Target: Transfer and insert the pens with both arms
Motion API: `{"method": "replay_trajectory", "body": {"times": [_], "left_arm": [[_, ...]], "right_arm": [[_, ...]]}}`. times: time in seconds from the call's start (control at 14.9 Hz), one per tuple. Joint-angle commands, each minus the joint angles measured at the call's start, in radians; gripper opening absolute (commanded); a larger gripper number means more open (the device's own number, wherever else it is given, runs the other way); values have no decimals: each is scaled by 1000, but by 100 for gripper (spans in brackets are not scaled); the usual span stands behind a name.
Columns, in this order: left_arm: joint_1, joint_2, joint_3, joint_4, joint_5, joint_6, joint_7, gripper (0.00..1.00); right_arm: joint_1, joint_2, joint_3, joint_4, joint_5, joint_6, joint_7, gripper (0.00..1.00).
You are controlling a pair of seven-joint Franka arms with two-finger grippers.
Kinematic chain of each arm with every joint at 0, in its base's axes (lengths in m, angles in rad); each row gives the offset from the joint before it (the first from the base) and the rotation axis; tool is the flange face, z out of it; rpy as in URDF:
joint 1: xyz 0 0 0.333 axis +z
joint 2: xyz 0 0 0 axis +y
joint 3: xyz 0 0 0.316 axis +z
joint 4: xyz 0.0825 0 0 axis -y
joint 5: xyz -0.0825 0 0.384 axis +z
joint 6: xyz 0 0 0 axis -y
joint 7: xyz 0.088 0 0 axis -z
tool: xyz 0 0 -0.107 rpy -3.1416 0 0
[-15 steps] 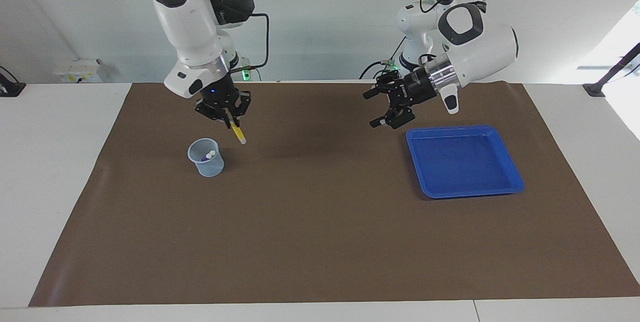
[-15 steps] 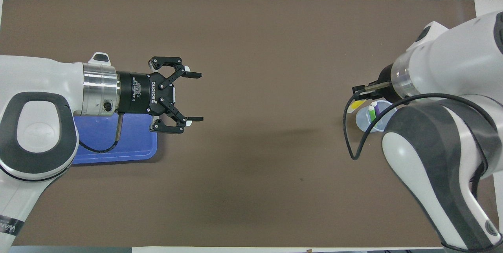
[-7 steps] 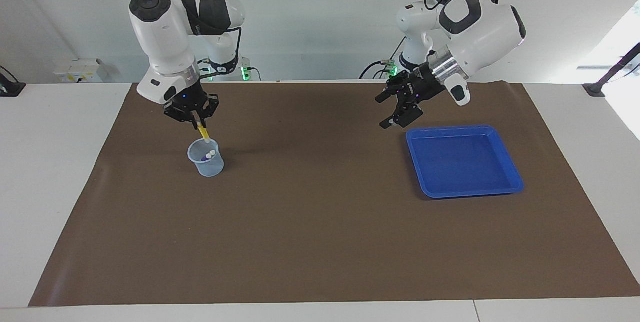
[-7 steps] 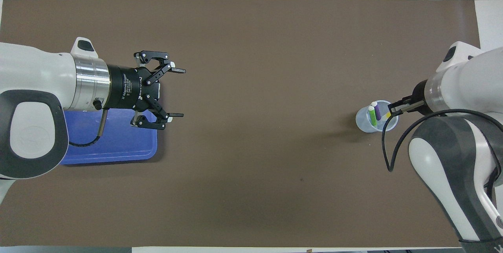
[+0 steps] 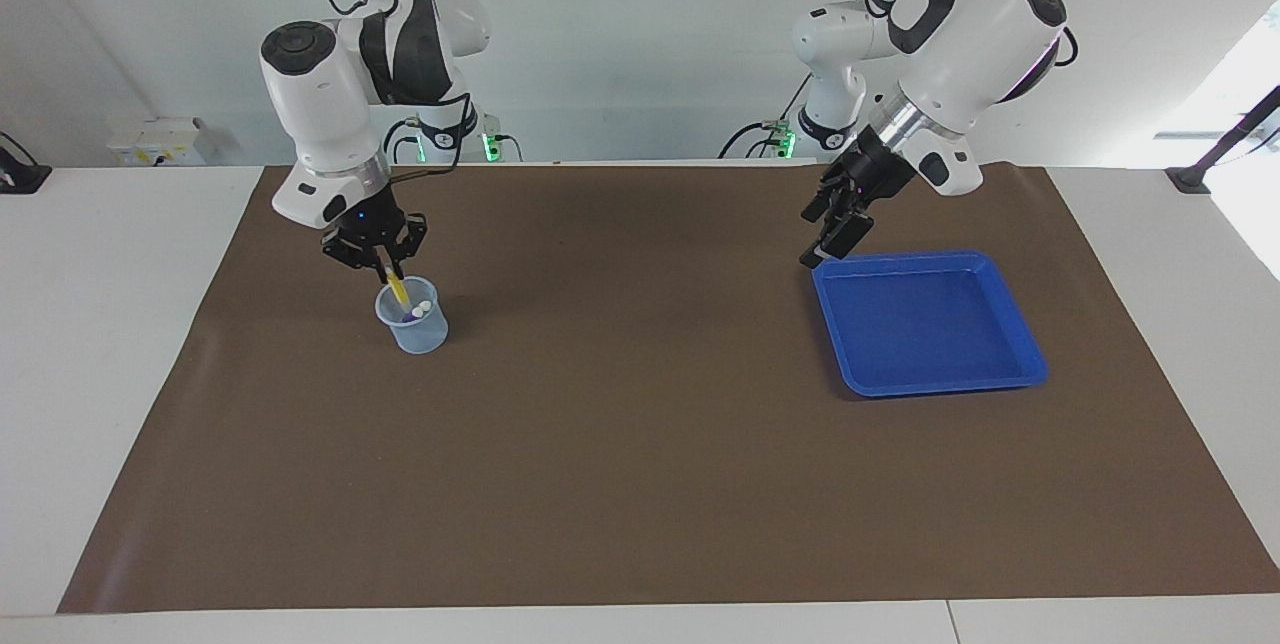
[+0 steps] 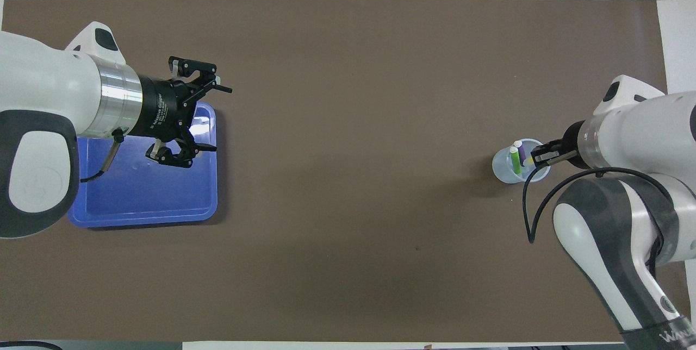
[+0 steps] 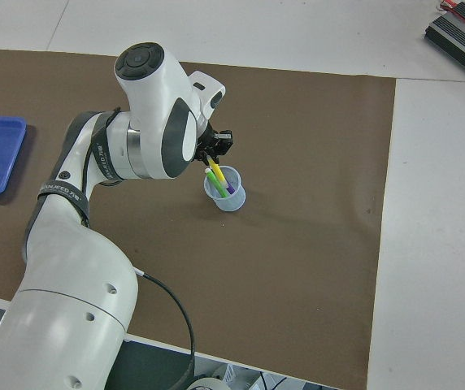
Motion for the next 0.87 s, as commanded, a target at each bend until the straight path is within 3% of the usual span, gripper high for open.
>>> {"method": "replay_trajectory", "body": {"times": [0.0,0.4,0.6,0.8], "left_arm": [[-29,30,69,70,122,-125,197,100],[-41,24,175,193,335,-345,718,100],[-45,22,204,257,394,-481,1037,100],[-113,18,282,299,412,-599,1262,100]], "right_arm": [[-6,-27,3,-30,-13,28,-12,80],[-6,-28,1,5,-1,17,-6,100],[-6,-28,-3,74,1,3,25,100],[-8,-6,-14,212,2,-138,68,100]]}}
